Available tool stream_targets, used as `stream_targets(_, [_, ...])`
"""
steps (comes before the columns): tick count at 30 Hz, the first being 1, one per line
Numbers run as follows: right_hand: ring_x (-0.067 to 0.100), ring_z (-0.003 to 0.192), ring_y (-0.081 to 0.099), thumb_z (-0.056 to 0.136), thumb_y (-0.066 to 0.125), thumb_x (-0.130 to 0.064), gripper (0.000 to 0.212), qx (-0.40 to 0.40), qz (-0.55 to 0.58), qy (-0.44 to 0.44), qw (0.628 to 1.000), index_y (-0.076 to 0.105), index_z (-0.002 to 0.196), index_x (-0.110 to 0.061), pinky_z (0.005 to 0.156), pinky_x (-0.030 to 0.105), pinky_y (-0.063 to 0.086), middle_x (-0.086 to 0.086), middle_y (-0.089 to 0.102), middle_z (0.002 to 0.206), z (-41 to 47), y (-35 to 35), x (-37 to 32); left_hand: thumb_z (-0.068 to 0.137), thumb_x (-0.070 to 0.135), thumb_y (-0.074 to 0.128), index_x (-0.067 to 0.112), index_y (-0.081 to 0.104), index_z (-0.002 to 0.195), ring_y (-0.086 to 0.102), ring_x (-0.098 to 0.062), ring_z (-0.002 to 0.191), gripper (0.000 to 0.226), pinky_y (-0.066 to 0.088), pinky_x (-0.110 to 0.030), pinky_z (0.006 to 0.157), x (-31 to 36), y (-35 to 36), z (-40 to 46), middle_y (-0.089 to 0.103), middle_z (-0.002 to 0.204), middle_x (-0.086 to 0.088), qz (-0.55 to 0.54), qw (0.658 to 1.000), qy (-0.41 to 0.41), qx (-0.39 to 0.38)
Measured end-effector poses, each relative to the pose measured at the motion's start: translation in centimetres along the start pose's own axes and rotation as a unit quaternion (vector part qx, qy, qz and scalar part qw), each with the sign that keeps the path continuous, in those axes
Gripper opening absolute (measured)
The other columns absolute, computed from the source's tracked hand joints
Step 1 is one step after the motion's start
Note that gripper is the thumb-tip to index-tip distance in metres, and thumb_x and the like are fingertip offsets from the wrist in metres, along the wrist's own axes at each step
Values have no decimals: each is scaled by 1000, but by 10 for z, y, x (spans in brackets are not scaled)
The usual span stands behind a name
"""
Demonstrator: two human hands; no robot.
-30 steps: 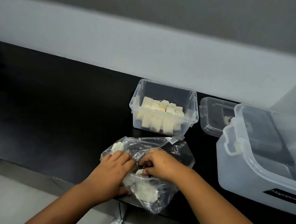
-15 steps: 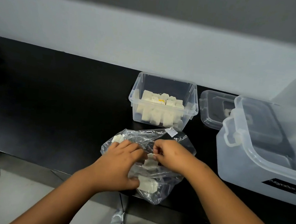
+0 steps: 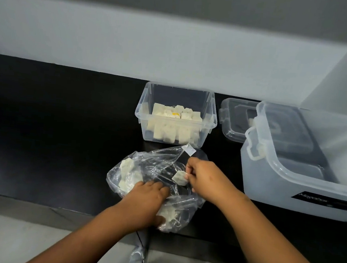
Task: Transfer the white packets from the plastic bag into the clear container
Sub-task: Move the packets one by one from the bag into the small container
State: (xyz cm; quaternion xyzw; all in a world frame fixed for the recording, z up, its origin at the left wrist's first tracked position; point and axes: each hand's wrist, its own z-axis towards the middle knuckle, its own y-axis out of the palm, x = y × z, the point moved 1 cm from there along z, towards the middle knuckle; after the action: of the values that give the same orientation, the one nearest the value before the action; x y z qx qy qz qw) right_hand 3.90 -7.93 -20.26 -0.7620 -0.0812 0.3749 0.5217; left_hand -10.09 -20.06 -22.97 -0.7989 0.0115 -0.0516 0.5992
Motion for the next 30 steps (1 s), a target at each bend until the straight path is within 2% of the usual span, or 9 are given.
stream_targets(3, [16, 67, 66, 90, 58, -13, 10, 6, 9, 5, 1000, 53, 83, -19, 69, 39, 57, 0, 66, 79, -1, 1, -2, 78, 45, 64, 21, 42, 132, 44, -22, 123, 63, 36, -37, 98, -2, 1, 3, 48, 132, -1, -22, 1000, -12, -14])
stream_targets(7, [16, 69, 67, 91, 57, -16, 12, 9, 20, 8, 1000, 52, 82, -19, 68, 38, 57, -1, 64, 78, -3, -2, -5, 80, 32, 60, 18, 51, 113, 50, -23, 114, 37, 39, -35, 89, -2, -4, 5, 54, 118, -2, -64, 998, -29, -8])
stream_targets(11, [15, 69, 67, 92, 58, -16, 12, 10, 22, 5, 1000, 52, 82, -20, 70, 39, 57, -1, 65, 78, -3, -3, -6, 75, 34, 62, 20, 55, 118, 54, -19, 107, 46, 47, -35, 89, -10, 1, 9, 52, 114, 1, -164, 985, -47, -7])
stream_targets(14, [15, 71, 67, 92, 58, -18, 14, 9, 24, 10, 1000, 51, 81, -22, 70, 38, 57, -2, 64, 79, -2, -4, -6, 75, 35, 67, 18, 58, 101, 53, -12, 85, 32, 44, -26, 74, -15, -2, 9, 49, 93, 6, -269, 962, -44, -6])
stream_targets(16, [16, 72, 67, 93, 58, -18, 14, 9, 25, 13, 1000, 51, 81, -22, 69, 38, 57, -2, 63, 78, -1, -3, -6, 76, 32, 69, 18, 52, 84, 47, -10, 68, 22, 40, -28, 64, -16, -6, 7, 47, 77, 7, -337, 940, -54, -14])
stream_targets(18, [16, 72, 67, 92, 58, -17, 14, 11, 26, 16, 999, 51, 81, -22, 69, 39, 57, -2, 63, 78, 0, -2, -5, 78, 27, 68, 19, 50, 84, 46, -10, 65, 21, 40, -30, 62, -17, -6, 7, 49, 73, 6, -375, 925, -60, -12])
stream_targets(21, [16, 72, 68, 92, 59, -18, 14, 10, 34, 22, 999, 52, 81, -22, 69, 39, 58, -1, 64, 80, 1, -2, -5, 81, 19, 66, 19, 49, 92, 47, -11, 68, 20, 41, -28, 64, -15, -6, 10, 49, 75, 7, -368, 928, -55, 11])
stream_targets(25, [16, 72, 68, 92, 59, -19, 12, 5, 31, 30, 999, 53, 82, -21, 67, 38, 58, 0, 65, 80, 2, -3, -3, 80, 18, 67, 28, 46, 75, 42, -2, 59, 24, 33, -16, 55, -12, -6, 13, 46, 67, 9, -356, 933, -45, 31])
stream_targets(30, [16, 73, 68, 92, 59, -18, 8, 3, 30, 27, 999, 55, 85, -19, 69, 38, 57, -1, 64, 80, 3, -5, -1, 78, 23, 72, 12, 56, 72, 42, -7, 55, 20, 33, -21, 53, -17, -11, 17, 47, 62, 6, -359, 932, -44, 21])
